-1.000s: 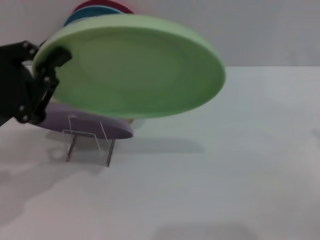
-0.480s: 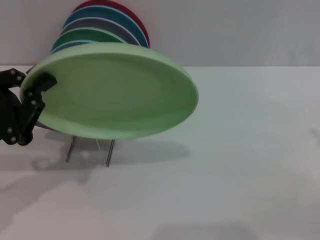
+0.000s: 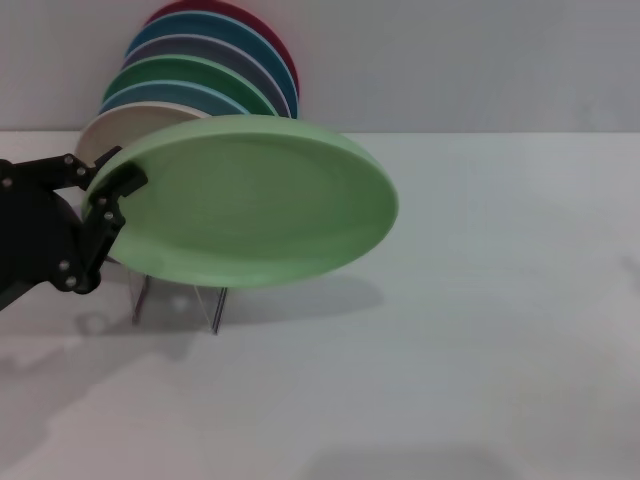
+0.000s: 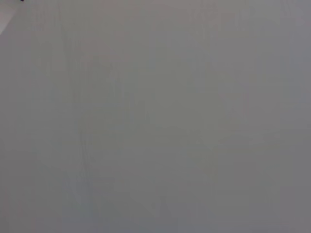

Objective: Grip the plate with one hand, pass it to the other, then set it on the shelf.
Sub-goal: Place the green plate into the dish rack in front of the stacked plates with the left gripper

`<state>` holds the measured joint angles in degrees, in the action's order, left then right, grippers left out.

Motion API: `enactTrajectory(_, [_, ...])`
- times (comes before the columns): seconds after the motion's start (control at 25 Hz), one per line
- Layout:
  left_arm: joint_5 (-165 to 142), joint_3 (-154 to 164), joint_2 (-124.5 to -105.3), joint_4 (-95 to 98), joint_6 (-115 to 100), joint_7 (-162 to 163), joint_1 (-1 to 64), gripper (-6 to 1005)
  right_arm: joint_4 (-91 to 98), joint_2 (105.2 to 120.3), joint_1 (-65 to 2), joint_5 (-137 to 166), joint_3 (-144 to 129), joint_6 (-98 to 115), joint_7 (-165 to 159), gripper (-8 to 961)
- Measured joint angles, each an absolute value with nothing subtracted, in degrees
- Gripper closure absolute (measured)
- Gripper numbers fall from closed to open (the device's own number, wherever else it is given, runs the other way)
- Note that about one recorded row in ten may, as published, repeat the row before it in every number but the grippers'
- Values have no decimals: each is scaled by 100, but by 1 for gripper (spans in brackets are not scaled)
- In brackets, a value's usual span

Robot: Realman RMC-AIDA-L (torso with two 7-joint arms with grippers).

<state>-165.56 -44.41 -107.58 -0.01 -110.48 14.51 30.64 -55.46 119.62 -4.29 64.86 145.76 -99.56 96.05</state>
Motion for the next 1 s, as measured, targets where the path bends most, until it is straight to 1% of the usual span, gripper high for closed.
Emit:
enactTrajectory(0.24, [-16551,-4406,-10757,8,-10700,1265,3296,874,-5552,11957,-431,6486,14581,-9957,9604,345])
enactTrajectory(0.52, [-16549,-4219,-10769,148,-10119,1258,3870,871,-5568,11962,-389,6486,14574,-9966,9587,345])
enactTrajectory(0.64, [-16549,-4213,-10753,150,-10104,1258,3960,870,-5570,11972,-371,6486,14573,-9967,9586,345])
enactTrajectory(0.72, [-16549,-4196,-10710,158,-10074,1271,4065,870,-5573,11976,-357,6486,14572,-9967,9586,345])
enactTrajectory(1.0, [-16550,-4068,-10681,174,-9900,1331,4241,867,-5573,11979,-352,6486,14572,-9967,9586,346])
